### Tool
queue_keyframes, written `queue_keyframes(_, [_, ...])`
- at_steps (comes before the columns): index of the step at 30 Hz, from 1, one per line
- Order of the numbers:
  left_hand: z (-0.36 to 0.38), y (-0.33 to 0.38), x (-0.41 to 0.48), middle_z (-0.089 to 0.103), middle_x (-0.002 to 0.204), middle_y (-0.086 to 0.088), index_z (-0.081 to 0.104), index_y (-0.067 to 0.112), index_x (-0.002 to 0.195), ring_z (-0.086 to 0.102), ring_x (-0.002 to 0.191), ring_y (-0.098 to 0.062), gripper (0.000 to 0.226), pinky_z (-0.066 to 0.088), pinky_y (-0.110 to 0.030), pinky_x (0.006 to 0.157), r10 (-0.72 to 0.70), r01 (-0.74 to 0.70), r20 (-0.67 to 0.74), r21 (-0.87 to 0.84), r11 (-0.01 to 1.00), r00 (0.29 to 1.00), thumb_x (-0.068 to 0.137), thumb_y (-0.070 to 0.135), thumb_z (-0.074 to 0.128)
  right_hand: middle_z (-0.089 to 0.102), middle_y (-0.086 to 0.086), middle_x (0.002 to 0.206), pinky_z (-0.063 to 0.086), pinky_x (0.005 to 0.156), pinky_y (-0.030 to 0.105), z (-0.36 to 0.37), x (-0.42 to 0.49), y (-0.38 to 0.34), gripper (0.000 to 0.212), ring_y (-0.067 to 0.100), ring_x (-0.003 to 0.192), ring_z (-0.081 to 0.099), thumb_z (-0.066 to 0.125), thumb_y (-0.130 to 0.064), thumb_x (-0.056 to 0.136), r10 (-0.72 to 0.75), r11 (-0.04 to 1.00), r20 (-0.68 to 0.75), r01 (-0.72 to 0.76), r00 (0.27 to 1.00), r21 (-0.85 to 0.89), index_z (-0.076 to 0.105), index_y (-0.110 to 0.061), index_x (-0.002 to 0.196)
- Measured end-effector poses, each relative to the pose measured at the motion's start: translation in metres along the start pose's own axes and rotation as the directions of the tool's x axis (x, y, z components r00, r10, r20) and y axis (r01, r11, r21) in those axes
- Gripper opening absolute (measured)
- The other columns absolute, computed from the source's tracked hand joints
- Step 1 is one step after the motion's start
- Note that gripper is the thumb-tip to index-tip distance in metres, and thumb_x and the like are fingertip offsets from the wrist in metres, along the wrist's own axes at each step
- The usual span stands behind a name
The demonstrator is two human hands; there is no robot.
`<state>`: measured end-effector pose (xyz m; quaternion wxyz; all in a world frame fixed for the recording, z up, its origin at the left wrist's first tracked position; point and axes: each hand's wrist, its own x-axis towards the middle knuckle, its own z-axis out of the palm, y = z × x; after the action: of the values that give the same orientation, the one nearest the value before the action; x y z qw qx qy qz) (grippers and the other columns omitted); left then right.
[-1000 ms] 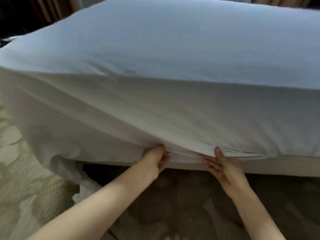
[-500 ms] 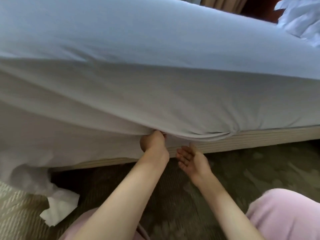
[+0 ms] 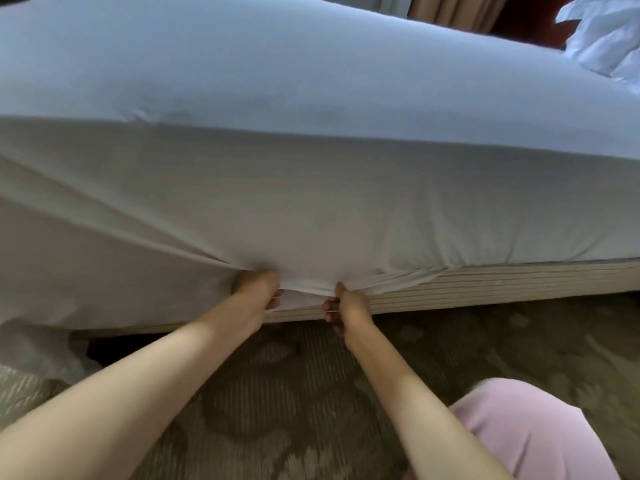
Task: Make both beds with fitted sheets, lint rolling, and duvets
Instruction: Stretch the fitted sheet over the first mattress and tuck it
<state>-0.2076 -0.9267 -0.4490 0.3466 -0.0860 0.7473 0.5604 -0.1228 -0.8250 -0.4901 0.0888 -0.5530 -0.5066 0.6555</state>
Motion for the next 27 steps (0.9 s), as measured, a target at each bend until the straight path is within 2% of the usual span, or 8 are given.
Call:
queue_keyframes(4, [0.001, 0.001, -0.001, 0.062, 0.090, -0.003, 0.055, 0.013, 0.101, 0.048, 0.059, -0.010, 0.014, 0.038, -0.021, 0.031, -0.070, 0.070, -0.005, -0.011, 0.997, 0.998, 0.096, 0.014, 0.043, 0.055, 0.002, 0.063, 0.023, 0.048, 0.021, -0.010, 0.008, -0.009, 0.029, 0.013, 0.046, 0.040, 0.042, -0.029, 0.100, 0.086, 0.996, 0.110, -0.081, 0.990, -0.047, 0.050, -0.012, 0.078])
queue_keyframes(8, [-0.001, 0.004, -0.019, 0.062, 0.059, 0.001, 0.052, 0.014, 0.072, 0.053, 0.066, -0.016, 0.029, 0.041, -0.030, 0.060, -0.324, 0.346, 0.207, -0.079, 0.935, 0.923, 0.097, 0.025, 0.042, 0.054, 0.002, 0.062, 0.026, 0.048, 0.022, -0.012, 0.010, -0.013, 0.025, 0.014, 0.046, 0.039, 0.042, -0.028, 0.099, 0.078, 0.989, 0.098, -0.064, 0.992, -0.135, 0.049, -0.013, 0.080])
queue_keyframes(11, [-0.004, 0.021, -0.030, 0.070, 0.084, -0.009, 0.062, 0.005, 0.094, 0.060, 0.083, -0.020, 0.026, 0.047, -0.034, 0.071, -0.229, 0.353, 0.391, -0.282, 0.892, 0.891, 0.098, 0.020, 0.041, 0.053, 0.003, 0.062, 0.026, 0.047, 0.021, -0.015, 0.010, -0.017, 0.025, 0.014, 0.046, 0.039, 0.043, -0.027, 0.097, 0.118, 0.982, 0.126, -0.097, 0.985, -0.165, 0.050, -0.013, 0.078])
queue_keyframes(13, [-0.005, 0.029, -0.035, 0.063, 0.102, -0.020, 0.057, -0.007, 0.103, 0.060, 0.090, -0.026, 0.028, 0.047, -0.036, 0.076, -0.181, 0.348, 0.382, -0.430, 0.833, 0.906, 0.098, 0.016, 0.042, 0.051, 0.002, 0.060, 0.025, 0.045, 0.019, -0.021, 0.009, -0.021, 0.031, 0.013, 0.045, 0.038, 0.043, -0.030, 0.097, 0.172, 0.970, 0.168, -0.137, 0.971, -0.200, 0.047, -0.014, 0.071])
queue_keyframes(18, [0.000, 0.022, -0.035, 0.058, 0.109, -0.019, 0.054, -0.007, 0.100, 0.059, 0.087, -0.027, 0.021, 0.045, -0.035, 0.085, -0.161, 0.345, 0.343, -0.588, 0.732, 0.926, 0.093, 0.012, 0.049, 0.050, -0.004, 0.049, 0.025, 0.039, 0.015, -0.054, 0.005, -0.039, 0.033, 0.007, 0.036, 0.038, 0.056, -0.036, 0.091, 0.163, 0.939, 0.253, -0.071, 0.954, -0.336, 0.047, -0.017, 0.066])
queue_keyframes(22, [0.004, 0.017, -0.027, 0.054, 0.125, -0.019, 0.050, -0.003, 0.120, 0.061, 0.098, -0.029, 0.034, 0.046, -0.034, 0.086, -0.132, 0.311, 0.301, -0.690, 0.653, 0.944, 0.088, 0.008, 0.055, 0.067, 0.001, 0.064, 0.043, 0.045, 0.018, -0.092, 0.003, -0.057, 0.011, 0.008, 0.049, 0.056, 0.064, -0.023, 0.087, -0.049, 0.995, 0.291, 0.072, 0.956, -0.067, 0.062, -0.013, 0.084])
queue_keyframes(24, [0.005, 0.014, -0.022, 0.054, 0.127, -0.021, 0.048, -0.004, 0.125, 0.061, 0.101, -0.030, 0.041, 0.045, -0.036, 0.088, -0.107, 0.287, 0.289, -0.703, 0.650, 0.951, 0.087, 0.009, 0.056, 0.070, 0.011, 0.092, 0.054, 0.066, 0.027, -0.102, 0.004, -0.061, 0.008, 0.017, 0.078, 0.067, 0.063, -0.014, 0.086, -0.067, 0.991, 0.378, 0.017, 0.923, 0.134, 0.064, -0.009, 0.093])
queue_keyframes(27, [0.003, 0.004, -0.019, 0.058, 0.124, -0.024, 0.049, -0.002, 0.125, 0.061, 0.109, -0.032, 0.044, 0.044, -0.040, 0.095, -0.055, 0.259, 0.304, -0.687, 0.679, 0.951, 0.084, 0.010, 0.060, 0.066, 0.021, 0.110, 0.051, 0.093, 0.038, -0.105, 0.009, -0.055, 0.027, 0.029, 0.103, 0.065, 0.072, -0.008, 0.069, -0.096, 0.927, 0.465, -0.091, 0.880, 0.365, 0.064, -0.005, 0.094])
